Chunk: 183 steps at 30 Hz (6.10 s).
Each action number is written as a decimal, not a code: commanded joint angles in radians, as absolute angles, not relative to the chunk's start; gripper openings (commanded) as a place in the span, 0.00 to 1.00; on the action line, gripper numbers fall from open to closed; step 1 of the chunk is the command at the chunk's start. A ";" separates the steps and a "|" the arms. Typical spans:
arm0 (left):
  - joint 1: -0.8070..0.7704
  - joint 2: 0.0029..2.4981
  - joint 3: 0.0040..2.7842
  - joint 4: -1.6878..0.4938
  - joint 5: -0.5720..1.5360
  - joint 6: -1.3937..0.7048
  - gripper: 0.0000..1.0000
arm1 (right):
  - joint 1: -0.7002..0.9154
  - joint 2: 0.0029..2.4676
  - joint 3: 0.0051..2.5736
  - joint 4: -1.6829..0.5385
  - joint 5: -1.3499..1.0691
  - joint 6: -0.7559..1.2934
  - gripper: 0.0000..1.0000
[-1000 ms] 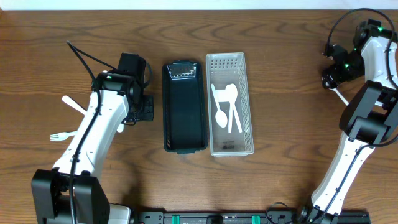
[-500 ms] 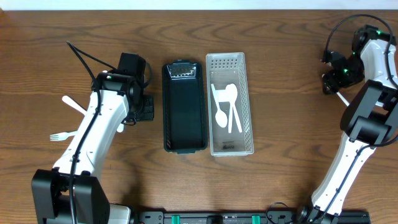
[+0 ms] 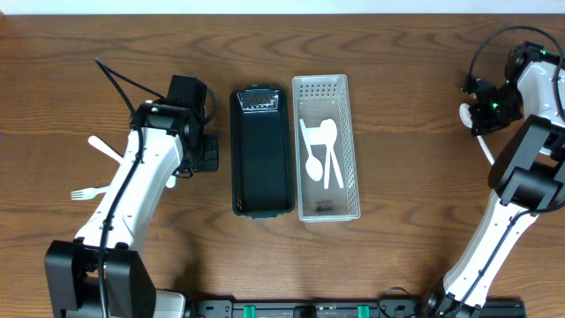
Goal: Pack container
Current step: 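Grasp the last white spoon on the right with the right gripper, then place the fourth spoon into the clear basket and withdraw, then lower the left gripper onto a white fork and grasp it, then lift the fork with the left gripper toward the black basket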
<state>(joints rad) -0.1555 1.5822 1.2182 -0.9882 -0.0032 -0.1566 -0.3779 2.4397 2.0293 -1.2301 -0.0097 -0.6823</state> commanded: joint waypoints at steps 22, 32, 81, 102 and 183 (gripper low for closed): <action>-0.159 1.590 1.217 -1.039 -0.013 -0.139 0.50 | 0.187 1.957 2.197 -1.207 -0.176 0.134 0.01; -0.159 1.590 1.217 -1.054 -0.016 -0.139 0.51 | 0.436 2.039 2.104 -1.243 -0.022 0.402 0.01; 0.073 1.612 1.225 -0.781 -0.116 0.256 0.96 | -0.041 2.147 2.363 -1.460 -0.033 0.201 0.44; 0.073 1.967 1.225 -0.636 -0.002 0.260 0.89 | -0.038 2.147 2.363 -1.481 -0.025 0.186 0.34; -0.229 1.371 1.283 -0.822 0.081 -0.065 0.06 | -0.055 2.142 2.364 -1.510 0.056 0.134 0.29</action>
